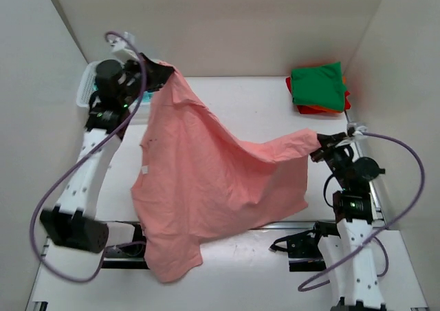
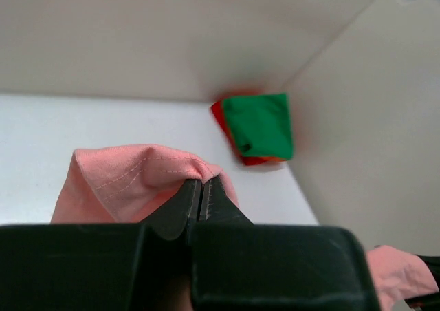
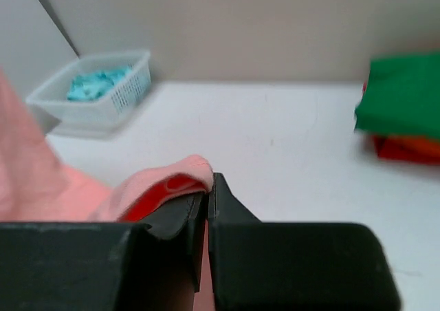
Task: Fold and stack the t-shirts
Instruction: Flatten out the tshirt
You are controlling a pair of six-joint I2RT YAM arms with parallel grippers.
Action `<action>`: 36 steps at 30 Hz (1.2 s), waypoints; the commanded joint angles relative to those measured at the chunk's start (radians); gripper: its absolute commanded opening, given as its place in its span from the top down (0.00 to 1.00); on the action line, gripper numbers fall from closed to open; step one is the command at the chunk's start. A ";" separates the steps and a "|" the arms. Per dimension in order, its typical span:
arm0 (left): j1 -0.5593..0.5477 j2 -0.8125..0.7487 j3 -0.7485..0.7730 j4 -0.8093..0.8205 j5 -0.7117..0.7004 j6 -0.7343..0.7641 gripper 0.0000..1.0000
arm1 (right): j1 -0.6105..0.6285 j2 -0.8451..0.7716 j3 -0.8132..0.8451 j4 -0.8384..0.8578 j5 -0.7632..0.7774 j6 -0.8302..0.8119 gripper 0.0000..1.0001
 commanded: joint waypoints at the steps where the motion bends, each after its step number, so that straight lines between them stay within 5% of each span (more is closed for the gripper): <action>1: -0.010 0.147 -0.026 0.188 -0.073 0.059 1.00 | 0.028 0.131 -0.078 0.264 0.038 0.020 1.00; 4: -0.020 0.420 0.112 0.194 -0.108 0.108 0.96 | 0.048 0.377 -0.095 0.404 0.099 -0.005 1.00; 5: -0.023 0.551 0.214 0.167 -0.151 0.119 0.81 | 0.051 0.500 -0.061 0.420 0.131 -0.010 0.98; 6: -0.020 0.697 0.349 0.141 -0.182 0.134 0.66 | 0.052 0.647 0.027 0.418 0.168 -0.016 0.71; 9: 0.000 0.920 0.684 0.018 -0.239 0.102 0.50 | 0.068 0.947 0.332 0.183 0.396 -0.017 0.28; 12: 0.016 1.011 0.794 -0.083 -0.237 0.042 0.43 | 0.040 1.037 0.468 0.009 0.484 0.018 0.20; 16: -0.012 0.765 0.448 -0.010 -0.285 0.098 0.41 | 0.054 0.924 0.367 -0.033 0.584 0.015 0.30; 18: -0.020 0.595 0.120 0.103 -0.302 0.072 0.41 | 0.045 0.833 0.262 -0.060 0.572 0.047 0.31; 21: -0.018 0.352 -0.118 0.064 -0.232 0.038 0.42 | -0.003 0.764 0.159 -0.151 0.474 0.066 0.32; 25: -0.081 0.223 -0.274 -0.144 -0.216 0.110 0.42 | 0.022 0.750 0.094 -0.304 0.418 0.012 0.35; 36: -0.125 -0.061 -0.642 -0.361 -0.219 0.165 0.44 | 0.128 0.704 0.049 -0.584 0.432 -0.014 0.36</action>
